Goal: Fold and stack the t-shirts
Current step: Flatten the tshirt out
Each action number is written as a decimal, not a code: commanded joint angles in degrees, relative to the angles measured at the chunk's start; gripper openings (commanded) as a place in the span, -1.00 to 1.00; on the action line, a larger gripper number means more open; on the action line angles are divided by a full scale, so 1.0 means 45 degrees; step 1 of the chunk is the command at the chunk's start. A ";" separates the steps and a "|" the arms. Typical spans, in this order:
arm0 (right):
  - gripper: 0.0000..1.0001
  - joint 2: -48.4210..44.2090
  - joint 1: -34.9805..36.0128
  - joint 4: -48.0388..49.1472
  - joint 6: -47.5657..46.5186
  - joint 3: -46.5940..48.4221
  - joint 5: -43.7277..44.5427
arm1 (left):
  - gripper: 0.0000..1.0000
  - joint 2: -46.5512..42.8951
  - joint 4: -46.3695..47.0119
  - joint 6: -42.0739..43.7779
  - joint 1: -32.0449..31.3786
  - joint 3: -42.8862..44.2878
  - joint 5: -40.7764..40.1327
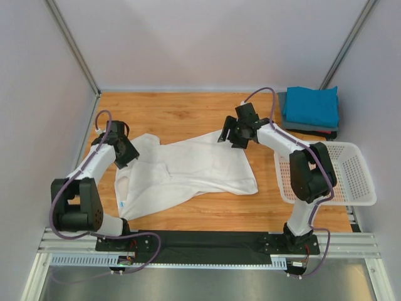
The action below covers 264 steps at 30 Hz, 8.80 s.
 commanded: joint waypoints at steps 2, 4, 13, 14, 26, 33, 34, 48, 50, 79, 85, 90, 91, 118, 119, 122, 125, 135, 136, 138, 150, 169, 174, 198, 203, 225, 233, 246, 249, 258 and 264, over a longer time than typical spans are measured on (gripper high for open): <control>0.40 -0.0109 -0.0019 -0.0087 -0.0114 0.0126 0.0169 | 0.18 0.1181 0.0767 0.0116 0.0140 0.0489 0.0462; 0.40 -0.0109 0.0001 -0.0165 -0.0153 0.0126 0.0092 | 0.18 0.1574 0.0866 0.0155 0.0140 0.0548 0.0462; 0.40 -0.0089 0.0001 -0.0614 -0.0602 0.0184 0.0091 | 0.18 0.1966 0.1920 0.0194 0.0140 -0.0116 0.0521; 0.40 -0.0050 0.0059 -0.0634 -0.0622 0.0262 0.0110 | 0.16 0.1986 0.2056 0.0233 0.0140 -0.0174 0.0502; 0.40 0.0594 0.0001 -0.0868 -0.0603 0.0887 0.0052 | -0.40 0.2240 0.2584 0.0234 0.0140 -0.0448 0.1066; 0.39 0.1005 0.0001 -0.0791 -0.0272 0.1180 -0.0084 | -1.00 0.1675 0.2975 -0.0060 0.0160 -0.0741 0.2278; 0.39 0.1005 0.0001 -0.0732 -0.0213 0.1142 -0.0104 | -1.00 0.1325 0.2995 0.0018 0.0141 -0.0741 0.2395; 0.39 0.0654 0.0079 -0.0420 0.0061 0.0869 -0.0085 | -1.00 -0.6311 0.1414 0.0194 -0.3446 -0.2518 0.3762; 0.39 0.0479 0.0098 -0.0380 0.0100 0.0790 0.0013 | -1.00 -0.7191 0.0946 0.0368 -0.4211 -0.2635 0.3976; 0.42 -0.1302 0.1035 -0.0303 0.0276 -0.1145 0.1419 | 0.98 -0.6531 -0.4350 -0.1835 -0.9123 0.0411 -0.4189; 0.41 -0.0306 0.1055 0.0030 0.0042 -0.0852 0.2141 | 0.76 -0.5593 -0.1480 -0.2501 -0.4999 -0.0973 -0.1979; 0.40 0.0533 0.1055 0.0186 0.0022 -0.0480 0.2162 | 0.68 -0.3526 -0.0659 -0.2773 -0.3163 -0.1015 -0.1786; 0.41 0.0652 0.1055 0.0186 0.0003 -0.0402 0.2142 | 0.65 -0.3174 -0.0561 -0.2987 -0.2909 -0.1015 -0.1494; 0.40 0.1942 -0.1093 0.0655 0.1116 -0.0871 0.2259 | 0.37 0.8329 0.1257 -0.0162 -0.1324 0.6364 0.0968; 0.40 0.2174 -0.1132 0.0597 0.1116 -0.0522 0.2298 | 0.37 0.8527 0.1315 0.0094 -0.1324 0.6929 0.1183; 0.40 0.2468 -0.1132 0.0284 0.0902 0.0046 0.2492 | 0.39 0.8880 0.1393 0.1168 -0.1324 0.7790 0.2004; 0.40 0.2528 -0.1132 -0.0047 0.0591 0.0827 0.2649 | 0.40 0.8414 0.1491 0.1988 -0.1324 0.8008 0.2531; 0.41 -0.0184 -0.1132 -0.0947 -0.0407 0.1631 0.2397 | 0.85 0.2498 0.1393 0.2517 -0.3895 0.5140 0.1674; 0.40 -0.0496 -0.1132 -0.0966 -0.0369 0.1262 0.2299 | 0.85 0.1914 0.1316 0.2596 -0.4309 0.4964 0.1693; 0.41 -0.1531 -0.1132 -0.0947 -0.0310 0.0734 0.2201 | 0.84 0.1558 0.1140 0.2868 -0.5535 0.4553 0.0972; 0.43 -0.6921 -0.1132 -0.2020 -0.0310 -0.3954 0.2474 | 0.61 0.0989 0.0259 0.2265 -0.9507 0.1428 -0.1647; 0.42 -0.7082 -0.1093 -0.2255 -0.0095 -0.4699 0.2513 | 0.04 0.4330 0.0007 0.2460 -1.0953 0.2091 -0.2391; 0.42 -0.6496 -0.1113 -0.2255 -0.0036 -0.4503 0.2513 | -0.35 0.4310 0.0105 0.2460 -1.0973 0.1701 -0.1687; 0.44 -0.5285 -0.1113 -0.0870 0.0412 -0.5050 0.2026 | -1.00 -0.0356 -0.4289 0.1758 -1.1109 0.0354 0.2824; 0.45 -0.4777 -0.1113 -0.0517 0.0569 -0.5148 0.1381 | -1.00 -0.1469 -0.4836 0.1542 -1.1480 -0.0349 0.3235; 0.47 -0.2689 -0.1074 -0.0342 0.0510 -0.2923 0.1927 | -1.00 -0.2856 -0.7395 0.1035 -1.1891 -0.0662 0.3353; 0.47 -0.2296 -0.0917 -0.0379 0.0335 -0.2296 0.1927 | 0.57 -0.3444 -0.7474 0.0585 -1.1872 0.1170 0.1113; 0.46 -0.2161 -0.0917 0.0049 0.0062 -0.1906 0.1927 | 0.86 -0.1064 -0.2989 -0.0293 -0.7225 0.2969 0.0055; 0.42 -0.1460 -0.0917 0.0186 -0.0074 -0.1575 0.1888 | 0.84 0.0104 -0.2416 -0.0274 -0.6677 0.3495 -0.1467; 0.37 0.0339 -0.0917 0.0381 -0.0075 -0.1164 0.1501 | 0.74 0.3583 -0.0618 -0.0079 -0.5505 0.4043 -0.1452; 0.37 0.0672 -0.0976 -0.0028 -0.0543 -0.0695 0.2060 | 0.69 0.4427 0.0104 0.0389 -0.3710 0.4746 0.0187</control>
